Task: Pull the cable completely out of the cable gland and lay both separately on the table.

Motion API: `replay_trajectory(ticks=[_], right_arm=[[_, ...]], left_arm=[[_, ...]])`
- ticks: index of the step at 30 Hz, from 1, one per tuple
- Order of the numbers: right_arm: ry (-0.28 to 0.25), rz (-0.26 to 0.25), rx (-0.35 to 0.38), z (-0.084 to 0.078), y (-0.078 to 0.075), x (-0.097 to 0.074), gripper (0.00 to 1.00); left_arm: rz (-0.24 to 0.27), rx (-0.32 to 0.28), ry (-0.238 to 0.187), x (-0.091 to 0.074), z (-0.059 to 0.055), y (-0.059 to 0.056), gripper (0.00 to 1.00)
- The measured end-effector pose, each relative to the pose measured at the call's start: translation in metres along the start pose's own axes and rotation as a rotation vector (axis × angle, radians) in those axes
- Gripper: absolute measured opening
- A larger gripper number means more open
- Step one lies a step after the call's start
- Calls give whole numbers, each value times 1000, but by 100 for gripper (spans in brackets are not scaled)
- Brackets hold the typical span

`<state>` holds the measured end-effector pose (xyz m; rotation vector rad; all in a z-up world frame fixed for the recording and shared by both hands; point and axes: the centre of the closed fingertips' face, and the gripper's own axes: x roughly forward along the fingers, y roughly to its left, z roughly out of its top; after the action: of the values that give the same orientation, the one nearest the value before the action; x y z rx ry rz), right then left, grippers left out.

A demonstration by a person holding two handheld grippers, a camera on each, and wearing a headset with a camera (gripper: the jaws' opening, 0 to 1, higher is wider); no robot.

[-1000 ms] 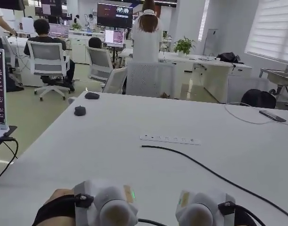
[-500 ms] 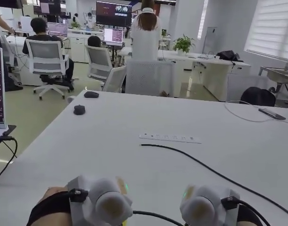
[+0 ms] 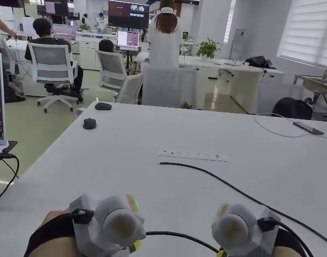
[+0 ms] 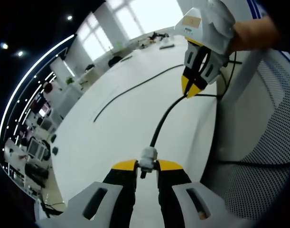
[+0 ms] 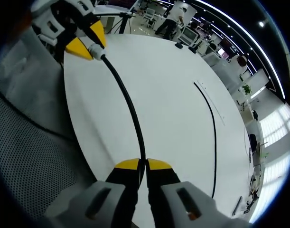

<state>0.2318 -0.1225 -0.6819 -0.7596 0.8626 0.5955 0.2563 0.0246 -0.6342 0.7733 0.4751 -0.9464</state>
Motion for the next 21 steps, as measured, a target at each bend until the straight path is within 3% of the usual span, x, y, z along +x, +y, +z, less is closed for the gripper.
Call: replay_trajectory(ticks=[4,7,10,12,15,18,21], right_arm=[[-21,17,-20,6,5,0,3],[-72,46,-68,17,13,-1,3],[-106,57,-95,26,17,-2,3],[-104,55,-90,26,17,-2,3],[-108,56,-84,26,16,-1,6],[-163,83,-74,37,22,-3,15],[-188,104,-107,45,30,-4,13]], left_arm=[[-19,14,-24,0,5,-5,16],[-41,41,-50,0,12,-12,16],[-50,64,-49,1,14,-17,16],[-48,72,-44,1,13,-16,16],[-43,56,-68,-1,17,-13,16],[-49,63,-74,0,19,-16,16],[-40,88,-84,-1,23,-17,16]])
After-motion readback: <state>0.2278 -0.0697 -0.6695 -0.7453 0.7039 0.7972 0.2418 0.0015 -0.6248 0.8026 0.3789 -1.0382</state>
